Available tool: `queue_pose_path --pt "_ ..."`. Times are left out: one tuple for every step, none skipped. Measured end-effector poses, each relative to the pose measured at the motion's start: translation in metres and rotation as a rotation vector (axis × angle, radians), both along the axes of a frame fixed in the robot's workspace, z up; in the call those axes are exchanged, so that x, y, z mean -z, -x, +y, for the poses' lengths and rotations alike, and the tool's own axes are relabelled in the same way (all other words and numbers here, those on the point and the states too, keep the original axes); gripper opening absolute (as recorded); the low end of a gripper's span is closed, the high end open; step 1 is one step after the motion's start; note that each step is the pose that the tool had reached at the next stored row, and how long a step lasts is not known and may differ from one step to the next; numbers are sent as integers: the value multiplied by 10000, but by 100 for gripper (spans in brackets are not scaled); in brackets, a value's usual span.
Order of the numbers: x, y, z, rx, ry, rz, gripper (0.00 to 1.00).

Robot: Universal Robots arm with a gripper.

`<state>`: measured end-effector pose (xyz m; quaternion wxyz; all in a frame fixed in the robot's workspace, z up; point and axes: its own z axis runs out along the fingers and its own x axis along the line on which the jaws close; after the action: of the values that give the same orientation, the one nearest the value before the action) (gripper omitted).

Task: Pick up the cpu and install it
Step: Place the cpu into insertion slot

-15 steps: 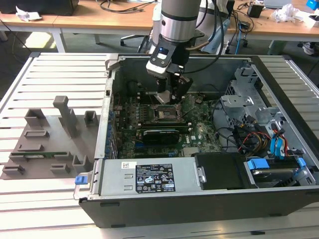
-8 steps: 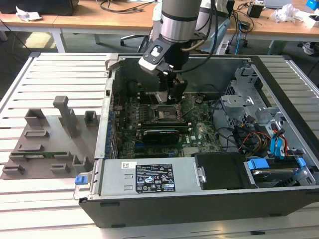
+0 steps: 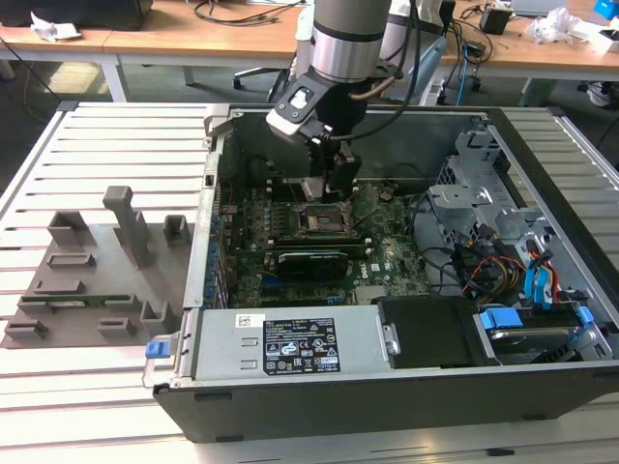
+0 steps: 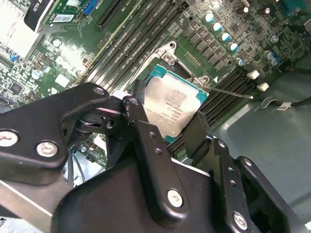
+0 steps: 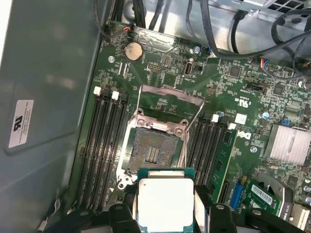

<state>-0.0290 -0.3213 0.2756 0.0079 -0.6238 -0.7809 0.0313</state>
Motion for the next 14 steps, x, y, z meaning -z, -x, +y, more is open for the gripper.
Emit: queue_pose_path --pt "0 0 0 92 0 0 55" --pt "0 0 0 162 0 0 55" --pt "0 0 0 211 0 0 55" --pt "0 0 0 284 0 0 55" --pt "0 0 0 342 0 0 55" --pt "0 0 0 408 1 0 55" --pt "0 0 0 453 0 0 55" --pt "0 0 0 527 0 0 55" --pt "0 -1 0 594 0 0 55" --pt "0 0 0 711 0 0 55" --pt "0 -1 0 800 0 0 55" --pt "1 -1 0 863 0 -1 55" --pt "1 -1 0 955 0 0 55" --pt "1 -1 0 1019 0 0 55"
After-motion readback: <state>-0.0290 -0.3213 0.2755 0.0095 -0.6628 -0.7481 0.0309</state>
